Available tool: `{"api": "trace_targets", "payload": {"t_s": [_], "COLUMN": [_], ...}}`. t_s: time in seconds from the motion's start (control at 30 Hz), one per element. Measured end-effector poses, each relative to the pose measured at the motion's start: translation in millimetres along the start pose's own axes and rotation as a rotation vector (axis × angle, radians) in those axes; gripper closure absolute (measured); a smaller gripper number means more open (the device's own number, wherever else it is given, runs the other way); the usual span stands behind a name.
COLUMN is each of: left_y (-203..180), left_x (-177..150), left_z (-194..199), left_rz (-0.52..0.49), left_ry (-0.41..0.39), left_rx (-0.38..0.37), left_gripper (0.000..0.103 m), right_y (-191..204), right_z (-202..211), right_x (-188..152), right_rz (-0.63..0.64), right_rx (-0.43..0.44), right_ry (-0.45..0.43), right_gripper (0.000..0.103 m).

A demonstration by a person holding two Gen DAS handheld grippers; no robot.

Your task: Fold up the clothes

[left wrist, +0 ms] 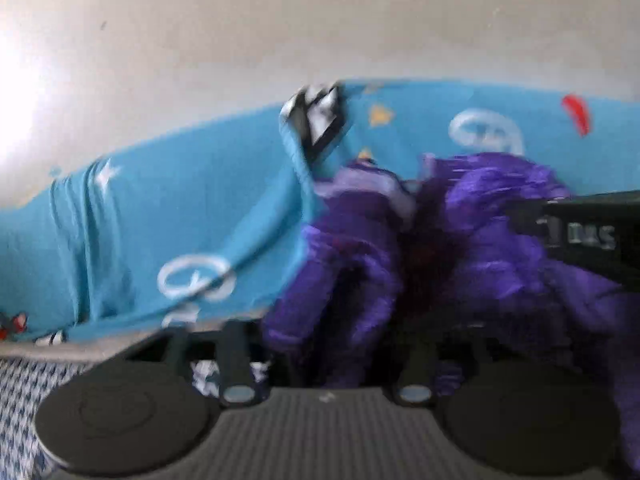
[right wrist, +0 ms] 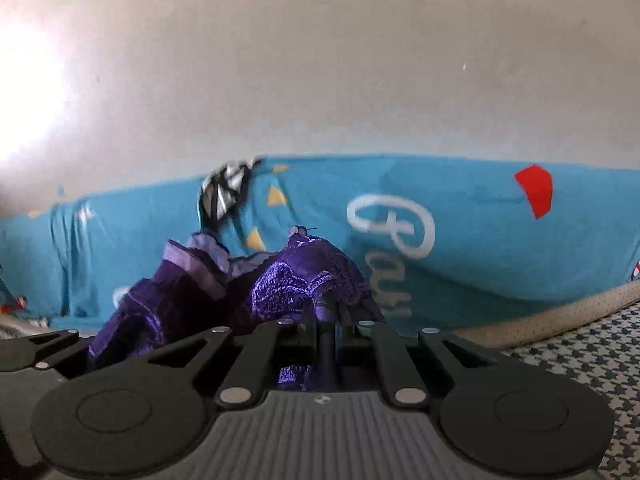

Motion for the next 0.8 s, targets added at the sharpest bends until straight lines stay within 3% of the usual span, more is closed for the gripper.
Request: {"api": "trace_targets", "payload": {"t_s": [0.1, 0.13, 0.17, 0.33, 0.43, 0.7, 0.8], "left_y": [10.7, 15.7, 21.0, 53.7, 68.0, 86.2, 87.3], "left_x": [-2.4, -1.9, -1.2, 11.5, 20.4, 52.8, 64.3], "left_z": [-10.1, -12.8, -12.5, 2.3, 16.9, 69.2, 87.1], "left_rz": [0.074, 0.108, 0.145, 0.382, 0.482, 0.511, 0.464], "left_ry": [0.057, 0.079, 0.091, 0.132, 0.126, 0.057, 0.052], "left_rx": [0.013, 0.017, 0.016, -0.033, -0.072, -0.070, -0.055], "left_gripper": [0.034, 0.019, 0.012, 0.003, 0.003, 0.000, 0.000], "right_y": [-6.2, -9.8, -13.4, -32.3, -43.1, -60.2, -68.2], "right_z": [-17.0, -21.3, -23.2, -20.5, -13.7, 13.8, 25.4], "right_x": [-12.4, -15.2, -17.1, -22.4, -18.9, -16.9, -18.8], "right_rz": [-0.022, -0.046, -0.065, -0.190, -0.266, -0.251, -0.247], "right_rx": [-0.019, -0.006, -0.001, 0.000, 0.014, 0.004, 0.001], "right_ry": [0.068, 0.088, 0.098, 0.081, 0.064, 0.062, 0.077], "right_gripper": [0.093, 0.092, 0.091, 0.070, 0.068, 0.068, 0.068]}}
Point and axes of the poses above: each gripper's, at about its wrist camera, not at the fingertips, and z roughly against the way its jaws point, y to its left, x to its top, the point moved 2 cm from there along -z, roughly the way its jaws point, and after that the axes turned 3 degrees about z, right-handed, at the moved point
